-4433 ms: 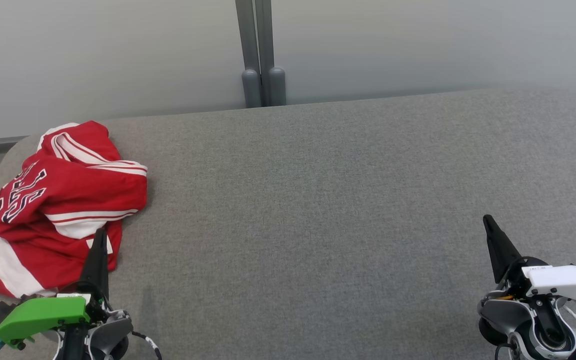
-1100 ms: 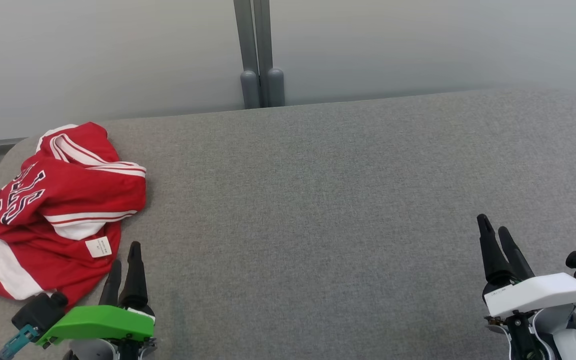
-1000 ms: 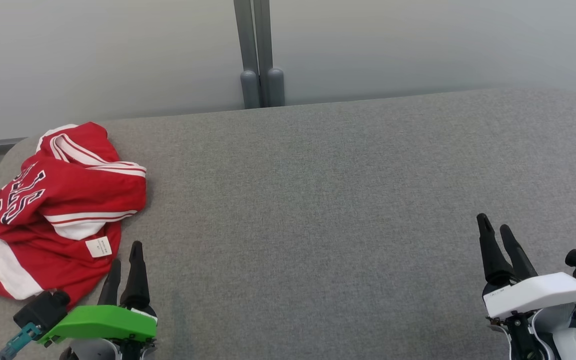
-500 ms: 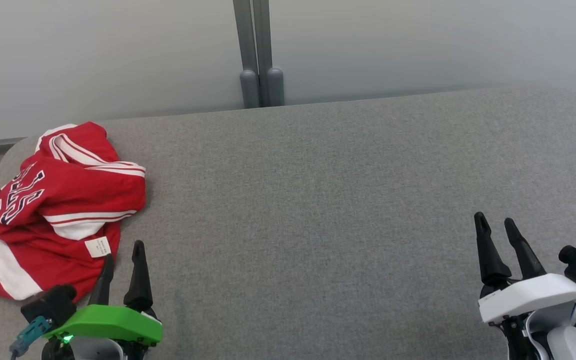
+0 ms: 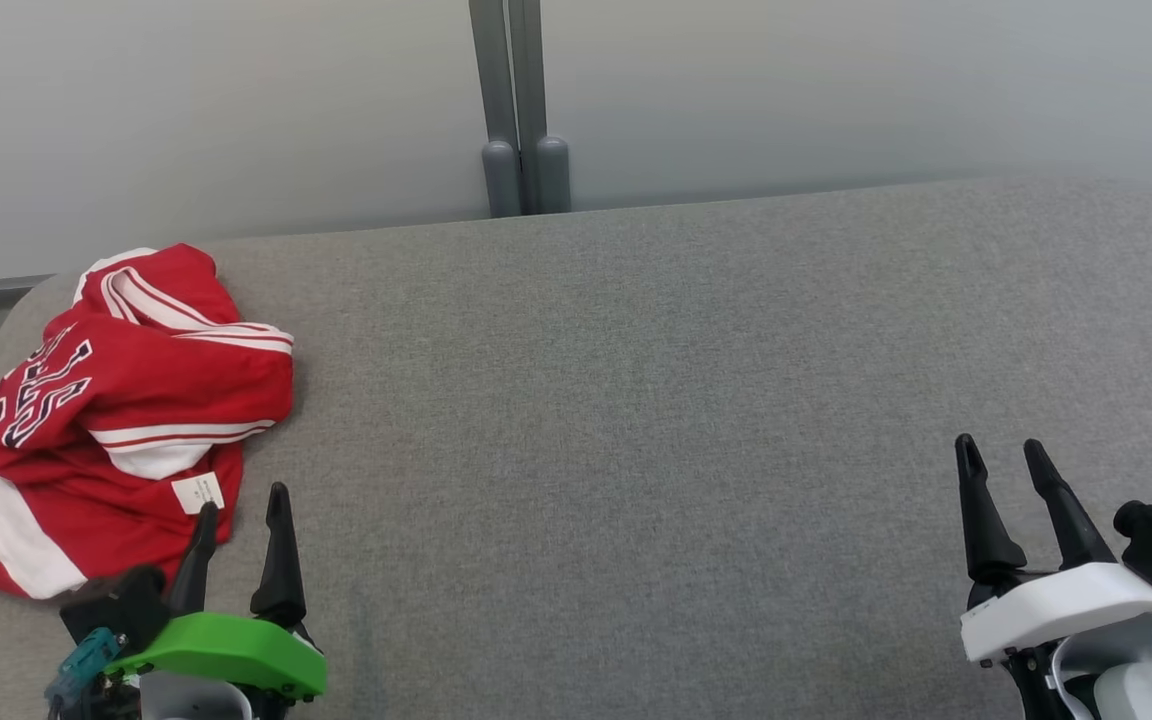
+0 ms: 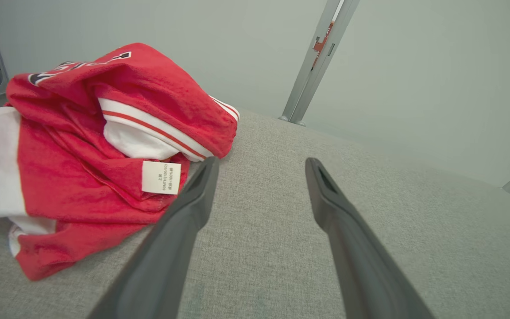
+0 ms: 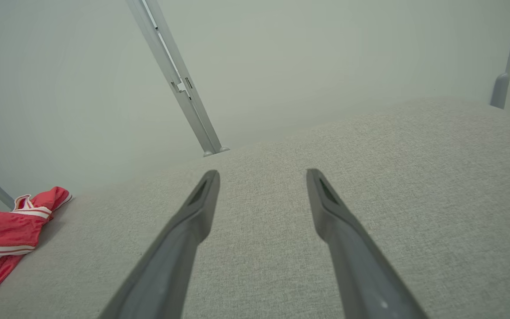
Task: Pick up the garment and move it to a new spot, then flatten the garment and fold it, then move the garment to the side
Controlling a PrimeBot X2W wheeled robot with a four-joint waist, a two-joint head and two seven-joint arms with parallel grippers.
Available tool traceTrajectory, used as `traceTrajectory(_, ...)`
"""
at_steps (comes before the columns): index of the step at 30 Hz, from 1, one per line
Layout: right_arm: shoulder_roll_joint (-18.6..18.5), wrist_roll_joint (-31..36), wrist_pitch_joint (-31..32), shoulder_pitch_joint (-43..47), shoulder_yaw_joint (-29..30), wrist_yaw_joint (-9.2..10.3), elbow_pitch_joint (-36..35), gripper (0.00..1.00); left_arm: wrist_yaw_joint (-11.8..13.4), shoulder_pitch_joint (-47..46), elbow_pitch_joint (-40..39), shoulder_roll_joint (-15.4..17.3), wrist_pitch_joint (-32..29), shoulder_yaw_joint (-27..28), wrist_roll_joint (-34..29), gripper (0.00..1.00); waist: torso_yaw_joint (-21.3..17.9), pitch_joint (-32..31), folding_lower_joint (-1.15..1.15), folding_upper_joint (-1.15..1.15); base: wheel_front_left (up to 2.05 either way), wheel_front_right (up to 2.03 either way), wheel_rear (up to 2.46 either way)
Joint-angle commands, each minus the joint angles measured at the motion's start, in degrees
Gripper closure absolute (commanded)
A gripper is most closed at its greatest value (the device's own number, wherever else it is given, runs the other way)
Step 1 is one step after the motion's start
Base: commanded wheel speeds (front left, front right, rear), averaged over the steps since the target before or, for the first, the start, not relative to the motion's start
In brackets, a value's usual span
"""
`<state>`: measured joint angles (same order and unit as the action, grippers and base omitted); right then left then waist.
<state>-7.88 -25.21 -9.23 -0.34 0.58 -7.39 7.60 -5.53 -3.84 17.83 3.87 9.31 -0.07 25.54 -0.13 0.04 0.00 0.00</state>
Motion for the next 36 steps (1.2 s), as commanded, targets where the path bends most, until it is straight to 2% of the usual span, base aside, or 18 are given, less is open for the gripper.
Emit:
traceTrajectory(1, -0.2, 1.7, -0.7, 0.1, 0.3, -0.14, -0.6, 0.0, 0.2, -0.3, -0.1, 0.6, 0.6, 0.0, -1.7, 0.0, 0.0, 0.0, 0.0, 0.0, 0.0, 0.0, 0.0)
traceTrajectory(36, 0.0, 16.7, -4.8, 1.9, 0.9, -0.12, -1.5, 0.0, 0.9, 0.7, 1.9, 1.4, 4.8, 0.6, -19.0, 0.0, -1.0, -0.4, 0.0, 0.0, 0.0, 0.0, 0.0)
